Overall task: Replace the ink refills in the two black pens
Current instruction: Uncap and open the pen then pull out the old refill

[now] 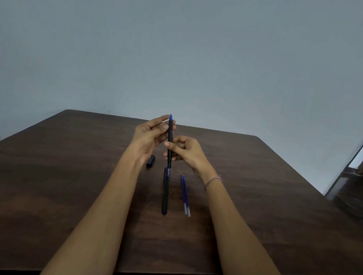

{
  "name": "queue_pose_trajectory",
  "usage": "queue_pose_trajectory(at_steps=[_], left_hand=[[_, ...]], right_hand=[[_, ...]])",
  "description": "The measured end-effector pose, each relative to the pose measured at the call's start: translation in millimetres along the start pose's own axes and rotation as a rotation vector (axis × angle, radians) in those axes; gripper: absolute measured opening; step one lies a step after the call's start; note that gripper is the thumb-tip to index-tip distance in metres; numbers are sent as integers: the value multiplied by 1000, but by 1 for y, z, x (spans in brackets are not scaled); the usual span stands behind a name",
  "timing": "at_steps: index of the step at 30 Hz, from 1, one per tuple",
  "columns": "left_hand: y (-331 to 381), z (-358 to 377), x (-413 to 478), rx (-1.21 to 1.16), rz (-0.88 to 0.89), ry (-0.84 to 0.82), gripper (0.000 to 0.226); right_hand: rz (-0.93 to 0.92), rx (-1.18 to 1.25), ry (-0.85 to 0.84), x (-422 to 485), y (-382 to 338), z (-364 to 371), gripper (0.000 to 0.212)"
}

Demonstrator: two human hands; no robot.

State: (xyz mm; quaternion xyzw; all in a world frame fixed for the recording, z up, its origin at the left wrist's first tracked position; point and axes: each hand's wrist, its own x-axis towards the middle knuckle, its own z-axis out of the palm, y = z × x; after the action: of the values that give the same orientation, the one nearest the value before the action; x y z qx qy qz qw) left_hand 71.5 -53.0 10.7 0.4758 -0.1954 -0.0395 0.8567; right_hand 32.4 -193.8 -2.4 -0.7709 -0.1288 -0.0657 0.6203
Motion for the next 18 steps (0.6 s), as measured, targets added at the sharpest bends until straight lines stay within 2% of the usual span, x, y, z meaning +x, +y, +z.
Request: queue_pose_trajectory(at_steps=[5, 11, 18], left_hand=[[1, 2, -2, 12, 21, 35, 35], [2, 3, -2, -10, -2, -1, 23], [4, 2, -3, 12, 9, 29, 29]], right_hand=[[-8, 8, 3, -1, 0, 0, 15], [-19, -9, -2, 0, -1, 1, 15], [-18, -10, -5, -2, -1, 1, 15]])
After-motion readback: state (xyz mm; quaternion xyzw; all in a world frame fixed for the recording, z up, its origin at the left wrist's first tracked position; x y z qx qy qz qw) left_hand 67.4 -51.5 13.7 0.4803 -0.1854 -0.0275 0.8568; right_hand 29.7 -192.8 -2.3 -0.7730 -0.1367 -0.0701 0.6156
